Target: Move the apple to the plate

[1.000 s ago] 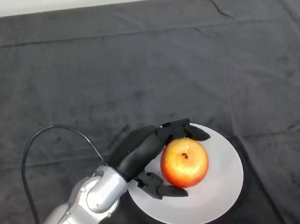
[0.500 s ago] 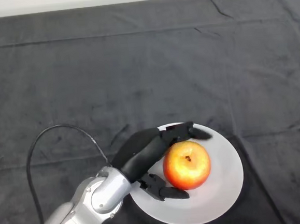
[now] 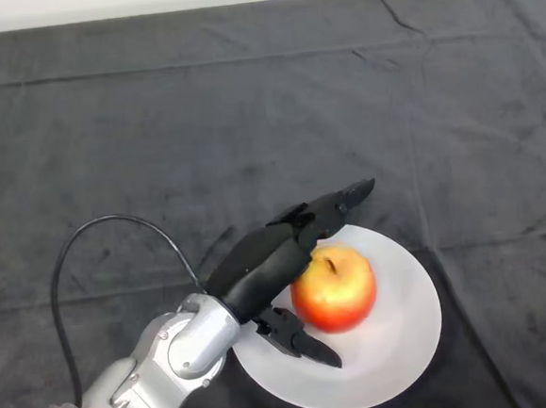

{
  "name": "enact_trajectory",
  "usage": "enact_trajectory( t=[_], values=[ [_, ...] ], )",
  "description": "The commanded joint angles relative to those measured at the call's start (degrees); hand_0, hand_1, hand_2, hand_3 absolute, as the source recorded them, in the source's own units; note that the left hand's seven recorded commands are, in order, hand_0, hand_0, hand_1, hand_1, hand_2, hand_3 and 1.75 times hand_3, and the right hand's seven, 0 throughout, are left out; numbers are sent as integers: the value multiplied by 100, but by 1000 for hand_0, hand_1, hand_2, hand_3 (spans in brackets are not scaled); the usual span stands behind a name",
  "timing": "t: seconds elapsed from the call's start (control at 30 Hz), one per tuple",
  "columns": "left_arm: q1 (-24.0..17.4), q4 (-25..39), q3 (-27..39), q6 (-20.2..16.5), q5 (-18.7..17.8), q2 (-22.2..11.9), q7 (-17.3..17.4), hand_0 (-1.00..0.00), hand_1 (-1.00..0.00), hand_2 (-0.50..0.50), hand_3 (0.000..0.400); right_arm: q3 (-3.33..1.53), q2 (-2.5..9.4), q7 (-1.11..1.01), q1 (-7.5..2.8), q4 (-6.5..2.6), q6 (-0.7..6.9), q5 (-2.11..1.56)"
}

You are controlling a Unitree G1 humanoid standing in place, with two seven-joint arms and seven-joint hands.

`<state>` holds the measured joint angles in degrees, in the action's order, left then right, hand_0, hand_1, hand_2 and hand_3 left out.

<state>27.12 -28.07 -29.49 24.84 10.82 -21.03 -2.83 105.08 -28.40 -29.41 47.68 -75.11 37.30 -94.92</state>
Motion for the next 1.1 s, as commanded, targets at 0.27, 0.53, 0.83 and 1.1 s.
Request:
enact_trajectory(
  t=[0.27, 0.53, 0.83, 1.1],
  values=[
    [348, 64, 917, 161, -487, -355, -408, 0, 0, 0, 0, 25, -156, -20, 14, 49, 1, 6],
    [310, -10, 1637, 217, -794, -446, -834, 0, 0, 0, 0, 24, -156, -19, 14, 50, 0, 6],
    [318, -184, 2328, 279, -1049, -615, -1154, 0, 0, 0, 0, 22, -155, -20, 14, 51, 0, 6],
    [263, -194, 2881, 281, -1232, -871, -1296, 0, 0, 0, 0, 22, -155, -20, 14, 51, 0, 6]
  ],
)
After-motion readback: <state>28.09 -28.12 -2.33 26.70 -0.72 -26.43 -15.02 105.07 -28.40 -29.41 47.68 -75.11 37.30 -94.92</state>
